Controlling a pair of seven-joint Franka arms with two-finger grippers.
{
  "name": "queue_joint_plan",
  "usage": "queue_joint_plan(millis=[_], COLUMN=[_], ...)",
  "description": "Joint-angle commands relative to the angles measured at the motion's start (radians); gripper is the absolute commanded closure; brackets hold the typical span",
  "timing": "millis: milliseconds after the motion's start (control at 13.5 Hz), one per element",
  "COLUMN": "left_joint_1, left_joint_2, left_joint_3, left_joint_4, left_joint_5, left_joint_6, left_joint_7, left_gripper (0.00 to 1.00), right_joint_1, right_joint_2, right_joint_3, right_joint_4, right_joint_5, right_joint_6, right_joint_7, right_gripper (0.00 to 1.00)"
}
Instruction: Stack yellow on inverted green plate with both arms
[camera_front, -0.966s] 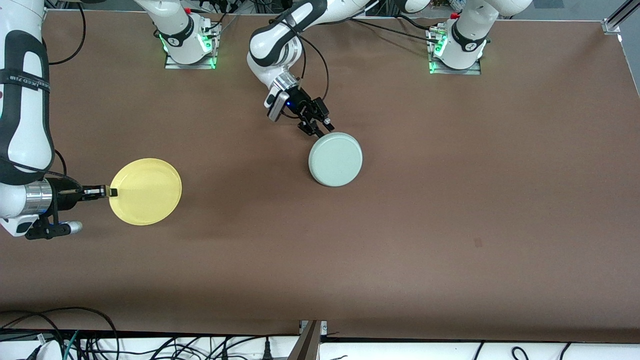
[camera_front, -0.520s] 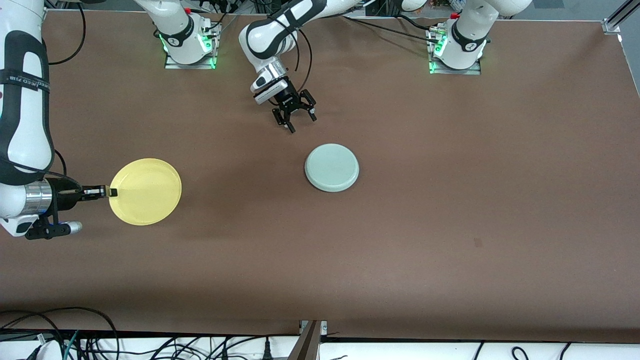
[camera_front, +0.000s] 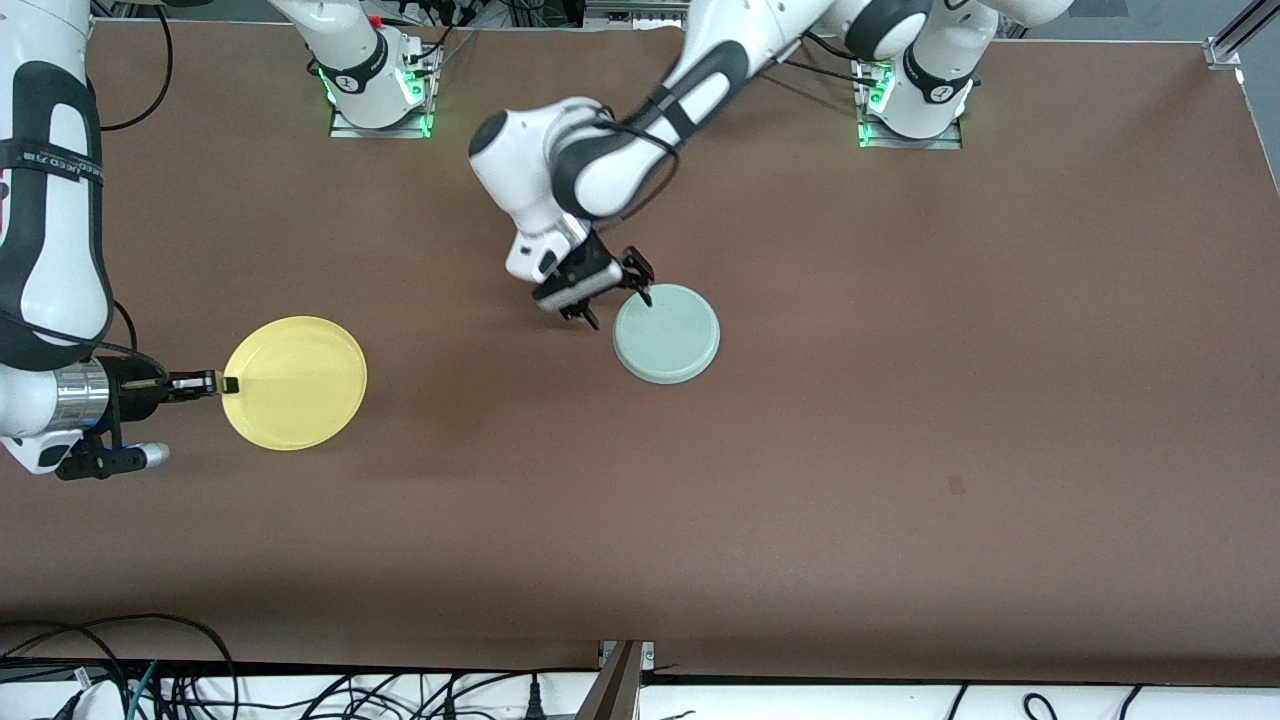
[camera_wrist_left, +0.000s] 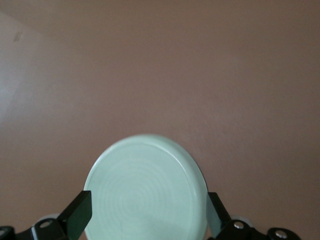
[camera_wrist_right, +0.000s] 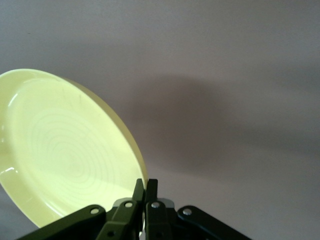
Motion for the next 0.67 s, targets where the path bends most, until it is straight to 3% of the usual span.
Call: queue_joint_plan(millis=[0, 372, 595], left_joint_1=[0.108, 0.349, 0.507], left_joint_2=[-0.057, -0.169, -0.264], left_joint_3=[-0.017, -0.017, -0.014], left_joint_4=[0.021, 0.019, 0.006], left_joint_5=[-0.125, -0.335, -0.480], left_joint_6=[-0.009, -0.014, -0.031], left_joint_7=[0.188, 0.485, 0.630], left_gripper=[0.00, 0.00, 0.00], right_joint_1=[0.026, 0.083, 0.091], right_joint_2=[0.000, -0.010, -0.017], right_joint_3=[0.007, 0.048, 0.168], right_joint_4=[-0.001, -0.090, -0.139], right_joint_5=[0.016, 0.036, 0.039], right_joint_6=[0.007, 0.096, 0.195], right_joint_7=[0.029, 0.176, 0.372], right_gripper=[0.99, 0.99, 0.99])
